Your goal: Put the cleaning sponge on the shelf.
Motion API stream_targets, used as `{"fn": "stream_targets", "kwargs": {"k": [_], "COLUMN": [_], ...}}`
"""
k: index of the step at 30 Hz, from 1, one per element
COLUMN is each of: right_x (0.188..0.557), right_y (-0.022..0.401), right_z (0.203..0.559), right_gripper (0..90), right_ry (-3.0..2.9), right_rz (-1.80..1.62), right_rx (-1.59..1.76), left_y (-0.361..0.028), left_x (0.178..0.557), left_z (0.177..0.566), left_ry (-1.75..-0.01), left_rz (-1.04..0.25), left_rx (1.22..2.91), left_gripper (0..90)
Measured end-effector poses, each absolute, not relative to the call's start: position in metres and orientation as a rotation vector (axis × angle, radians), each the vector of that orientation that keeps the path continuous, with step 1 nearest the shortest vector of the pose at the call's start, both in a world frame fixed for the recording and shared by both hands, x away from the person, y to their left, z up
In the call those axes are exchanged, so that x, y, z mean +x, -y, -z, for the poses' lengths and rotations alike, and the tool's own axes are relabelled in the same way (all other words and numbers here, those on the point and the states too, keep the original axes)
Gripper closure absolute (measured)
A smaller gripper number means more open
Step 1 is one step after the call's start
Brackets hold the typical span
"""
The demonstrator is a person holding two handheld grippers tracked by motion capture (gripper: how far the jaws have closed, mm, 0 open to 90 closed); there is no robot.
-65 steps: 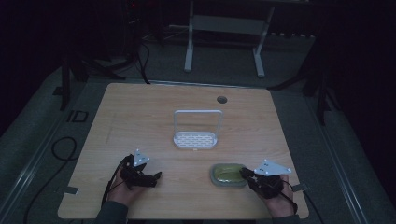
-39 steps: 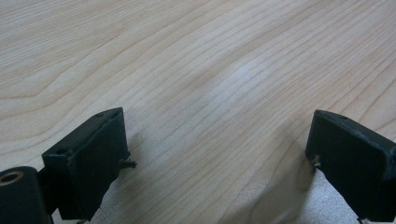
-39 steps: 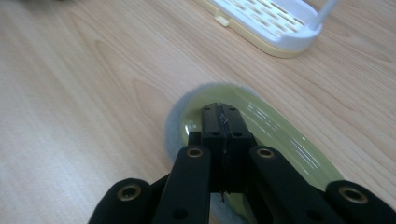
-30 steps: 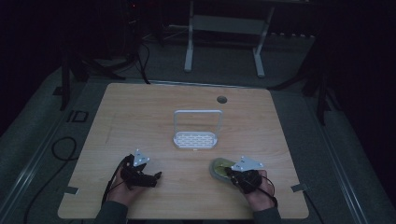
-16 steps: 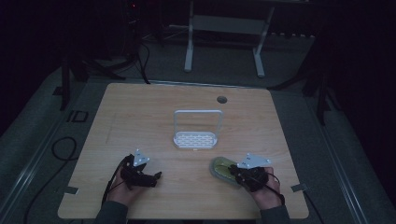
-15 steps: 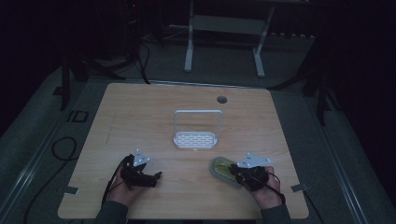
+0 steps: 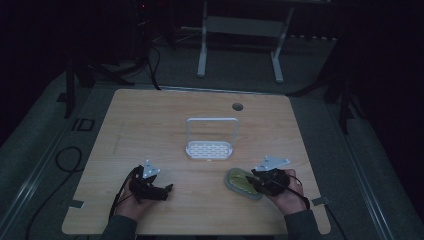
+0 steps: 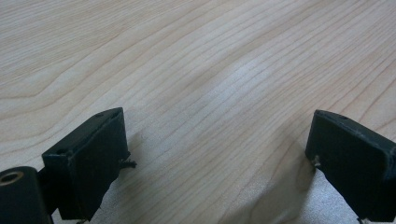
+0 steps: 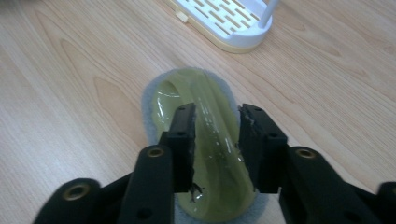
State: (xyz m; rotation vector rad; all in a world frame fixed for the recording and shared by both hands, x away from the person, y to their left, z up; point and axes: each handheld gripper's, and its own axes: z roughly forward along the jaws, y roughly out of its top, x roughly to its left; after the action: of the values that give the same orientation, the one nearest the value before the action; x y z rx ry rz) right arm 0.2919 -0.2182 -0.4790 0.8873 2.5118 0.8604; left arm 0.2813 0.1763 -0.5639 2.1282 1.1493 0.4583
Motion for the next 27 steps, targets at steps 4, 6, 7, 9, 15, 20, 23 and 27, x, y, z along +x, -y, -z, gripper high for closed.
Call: {"fn": "stream_targets", "kwargs": {"k": [4,6,7,9,15,20,23,27], "right_x": [0.295,0.298,0.299,0.302,0.308,0.314,0.315,0.318], "right_y": [0.218,0.218,0.218,0.217,0.216,0.214,0.211,0.206], "right_z": [0.478,0.478,0.477,0.476,0.472,0.471,0.471,0.47], "right_gripper": [59.6,58.2,57.5,56.5,57.3,57.2,57.1,58.7], "right_ry": [-2.537,-2.568,-2.579,-2.596,-2.643,-2.694,-2.724,-2.767], "right_rz": [-0.838,-0.81,-0.802,-0.789,-0.732,-0.675,-0.643,-0.598], "right_rx": [0.882,0.877,0.875,0.873,0.859,0.844,0.825,0.809], "left_y": [-0.176,-0.176,-0.176,-0.176,-0.176,-0.176,-0.176,-0.176], "left_x": [0.281,0.281,0.281,0.281,0.281,0.281,0.281,0.281], "left_z": [0.564,0.564,0.564,0.564,0.564,0.564,0.564,0.564], "left_ry": [-1.149,-1.149,-1.149,-1.149,-1.15,-1.15,-1.152,-1.151], "left_rz": [-0.458,-0.458,-0.458,-0.458,-0.458,-0.458,-0.458,-0.458], "left_rx": [2.128,2.128,2.128,2.129,2.128,2.127,2.124,2.125], "left_gripper": [5.7,5.7,5.7,5.7,5.7,5.7,5.7,5.7]}}
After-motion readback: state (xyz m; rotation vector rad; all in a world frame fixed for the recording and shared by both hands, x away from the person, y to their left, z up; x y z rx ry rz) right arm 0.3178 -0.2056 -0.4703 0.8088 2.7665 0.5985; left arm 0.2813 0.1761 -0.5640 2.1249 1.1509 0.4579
